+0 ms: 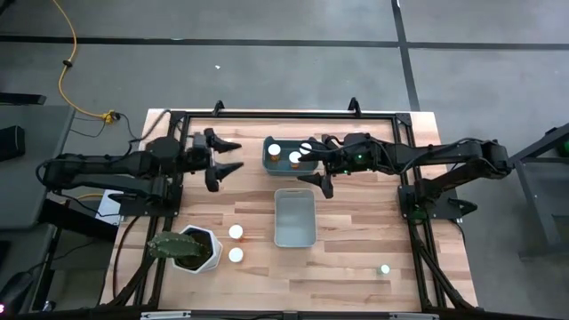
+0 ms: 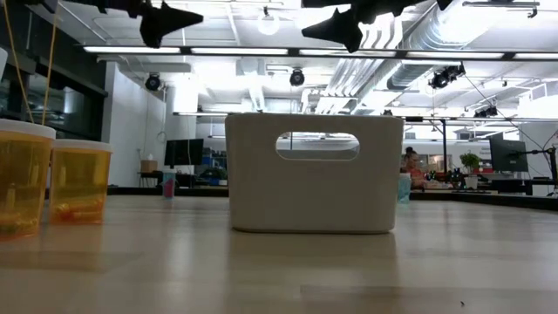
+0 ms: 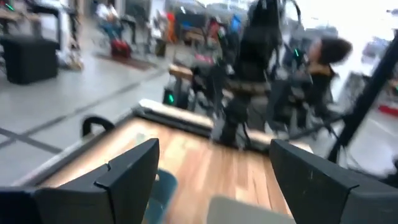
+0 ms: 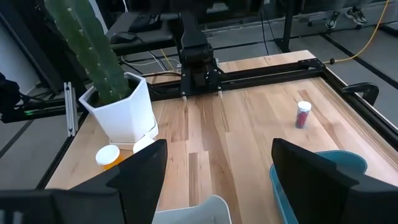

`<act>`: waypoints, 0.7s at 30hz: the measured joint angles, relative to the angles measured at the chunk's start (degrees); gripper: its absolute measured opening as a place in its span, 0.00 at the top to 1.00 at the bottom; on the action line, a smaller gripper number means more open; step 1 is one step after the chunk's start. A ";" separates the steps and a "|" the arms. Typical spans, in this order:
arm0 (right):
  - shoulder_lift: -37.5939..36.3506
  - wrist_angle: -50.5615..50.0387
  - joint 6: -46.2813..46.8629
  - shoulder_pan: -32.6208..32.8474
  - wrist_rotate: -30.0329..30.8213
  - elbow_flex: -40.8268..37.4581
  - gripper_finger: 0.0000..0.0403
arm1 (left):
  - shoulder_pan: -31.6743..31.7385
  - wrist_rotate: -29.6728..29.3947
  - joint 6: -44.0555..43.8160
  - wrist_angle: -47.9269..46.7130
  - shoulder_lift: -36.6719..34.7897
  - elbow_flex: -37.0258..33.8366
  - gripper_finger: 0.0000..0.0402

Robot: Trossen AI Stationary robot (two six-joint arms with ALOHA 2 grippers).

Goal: Pick and place medicine bottles into bin by pill shape (circle, oval)
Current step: Put the orange capsule bottle into the blue bin

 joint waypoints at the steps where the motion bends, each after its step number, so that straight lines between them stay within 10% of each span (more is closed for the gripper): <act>1: -0.02 0.00 0.02 0.00 0.00 0.00 0.30 | -0.74 0.55 0.02 -1.16 1.25 0.71 0.27; 12: 0.02 -0.37 0.06 0.00 0.02 0.02 0.30 | -7.26 10.05 17.46 -42.86 20.02 22.38 0.27; 21: 0.02 -2.58 0.06 0.00 0.02 0.04 0.30 | -12.48 14.27 35.25 -51.74 32.24 25.29 0.27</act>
